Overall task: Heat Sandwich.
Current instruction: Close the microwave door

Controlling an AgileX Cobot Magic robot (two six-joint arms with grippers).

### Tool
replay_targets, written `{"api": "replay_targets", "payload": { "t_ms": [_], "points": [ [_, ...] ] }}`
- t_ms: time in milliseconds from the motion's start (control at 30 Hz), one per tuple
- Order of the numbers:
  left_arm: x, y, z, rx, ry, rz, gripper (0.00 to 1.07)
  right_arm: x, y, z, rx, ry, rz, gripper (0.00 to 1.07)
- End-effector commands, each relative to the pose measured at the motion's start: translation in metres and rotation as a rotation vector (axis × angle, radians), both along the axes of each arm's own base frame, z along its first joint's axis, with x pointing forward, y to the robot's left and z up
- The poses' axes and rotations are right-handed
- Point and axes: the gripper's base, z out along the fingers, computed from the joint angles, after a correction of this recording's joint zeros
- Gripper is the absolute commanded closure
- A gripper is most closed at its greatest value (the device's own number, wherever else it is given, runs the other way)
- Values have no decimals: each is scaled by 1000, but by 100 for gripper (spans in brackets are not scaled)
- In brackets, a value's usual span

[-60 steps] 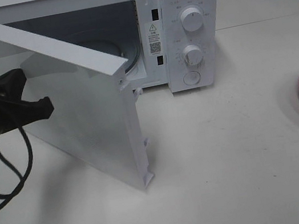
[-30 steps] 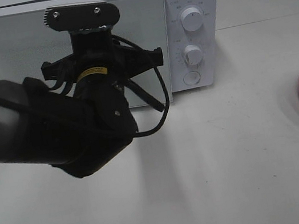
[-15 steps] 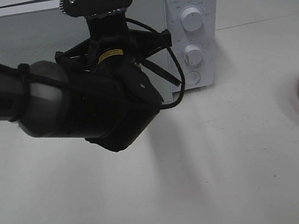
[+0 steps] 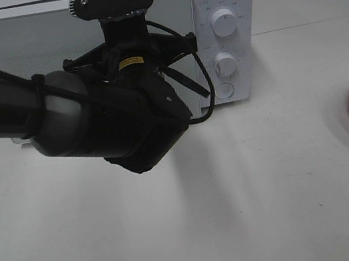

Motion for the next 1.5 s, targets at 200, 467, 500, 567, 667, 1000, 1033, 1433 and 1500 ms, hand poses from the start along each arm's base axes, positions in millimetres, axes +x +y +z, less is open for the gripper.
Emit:
{"api": "replay_targets", "payload": {
  "t_ms": [200,467,500,567,667,1000,1033,1433,1500],
  "points": [
    [27,6,7,-46,-9,32,107,-3,-1,-1,-5,-28,-4,40],
    [51,27,12,-60,-16,86,107,-3,-1,-1,-5,-28,-4,40],
    [51,27,12,-60,-16,86,107,-3,-1,-1,-5,-28,-4,40],
    [51,27,12,-59,-15,87,107,-3,-1,-1,-5,-28,-4,40],
    [50,26,12,-59,-13,83,107,-3,-1,-1,-5,-28,-4,40],
    [39,17,21,-77,9,55,107,-3,-1,-1,-5,-28,-4,40],
    [37,14,23,-68,17,36,107,-3,-1,-1,-5,-28,-4,40],
    [15,-20,33,-44,169,-266,107,-3,-1,-1,-5,-28,-4,40],
    [11,-24,40,-57,206,-345,107,-3,-1,-1,-5,-28,-4,40]
  ]
}}
